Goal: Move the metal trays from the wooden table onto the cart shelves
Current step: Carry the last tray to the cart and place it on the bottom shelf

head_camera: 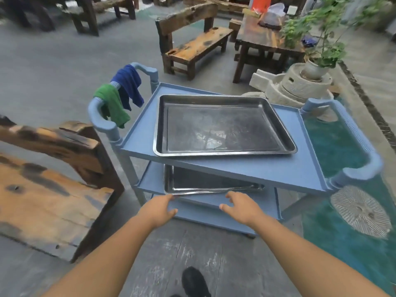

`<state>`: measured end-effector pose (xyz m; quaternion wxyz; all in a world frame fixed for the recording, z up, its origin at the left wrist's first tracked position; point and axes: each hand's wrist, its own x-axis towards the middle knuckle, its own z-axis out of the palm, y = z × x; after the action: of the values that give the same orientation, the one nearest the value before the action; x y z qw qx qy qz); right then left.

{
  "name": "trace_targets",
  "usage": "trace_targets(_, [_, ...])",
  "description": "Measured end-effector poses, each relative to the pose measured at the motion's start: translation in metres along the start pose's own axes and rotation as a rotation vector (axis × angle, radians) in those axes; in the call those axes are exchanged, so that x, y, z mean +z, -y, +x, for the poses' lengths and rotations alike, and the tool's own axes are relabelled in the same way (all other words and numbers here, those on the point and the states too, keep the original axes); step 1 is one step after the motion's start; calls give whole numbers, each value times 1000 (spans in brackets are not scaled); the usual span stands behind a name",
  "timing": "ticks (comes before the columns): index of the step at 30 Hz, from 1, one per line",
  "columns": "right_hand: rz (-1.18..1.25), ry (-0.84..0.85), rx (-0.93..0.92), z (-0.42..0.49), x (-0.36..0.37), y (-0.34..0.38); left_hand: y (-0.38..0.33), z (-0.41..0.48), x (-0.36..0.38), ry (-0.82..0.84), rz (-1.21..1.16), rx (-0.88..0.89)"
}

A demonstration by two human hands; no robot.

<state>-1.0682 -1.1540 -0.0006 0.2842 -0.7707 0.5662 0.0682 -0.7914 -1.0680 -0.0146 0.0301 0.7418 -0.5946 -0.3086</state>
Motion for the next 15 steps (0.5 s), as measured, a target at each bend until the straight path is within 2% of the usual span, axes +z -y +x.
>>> trace_targets(3, [-27, 68, -141, 21, 13, 42, 39, -30, -1, -87, -31, -140])
trace_targets(9, [-40, 212, -490, 50, 54, 161, 117, -123, 5, -237, -211, -541])
trace_targets(15, [-201, 418, -907, 12, 126, 283, 147, -262, 44, -455, -352, -961])
